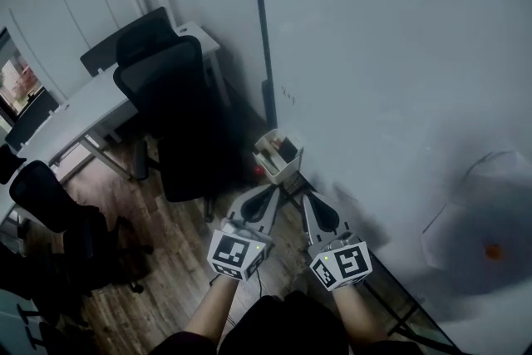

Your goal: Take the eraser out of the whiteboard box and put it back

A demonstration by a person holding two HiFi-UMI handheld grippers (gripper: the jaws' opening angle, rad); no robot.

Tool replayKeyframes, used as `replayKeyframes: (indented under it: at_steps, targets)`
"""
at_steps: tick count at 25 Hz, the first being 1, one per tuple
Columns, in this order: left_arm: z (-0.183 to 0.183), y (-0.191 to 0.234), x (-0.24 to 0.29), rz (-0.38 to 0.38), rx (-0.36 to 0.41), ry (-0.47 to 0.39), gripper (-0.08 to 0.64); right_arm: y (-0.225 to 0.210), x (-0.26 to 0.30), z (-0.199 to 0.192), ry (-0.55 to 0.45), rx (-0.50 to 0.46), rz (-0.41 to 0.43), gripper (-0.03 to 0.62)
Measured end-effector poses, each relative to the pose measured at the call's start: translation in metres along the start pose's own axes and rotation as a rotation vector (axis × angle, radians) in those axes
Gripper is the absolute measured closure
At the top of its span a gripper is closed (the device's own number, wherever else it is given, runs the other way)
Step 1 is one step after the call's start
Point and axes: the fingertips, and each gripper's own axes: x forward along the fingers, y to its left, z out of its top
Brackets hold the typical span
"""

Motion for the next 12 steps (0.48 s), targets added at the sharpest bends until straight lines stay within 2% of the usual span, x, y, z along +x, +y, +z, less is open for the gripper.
replayKeyframes:
  at_steps: [6, 12]
  targets:
    - [-0.009, 0.021, 0.023, -0.032, 0.003, 0.015, 0.555, -0.015, 0.025, -0.008, 0.000, 0.008, -0.035, 0.591]
    - [-0.021, 0.036, 0.050, -0.139, 0.030, 0.041, 0.555, -0.031, 0.044, -0.015, 0.003, -0.005, -0.160, 0.591]
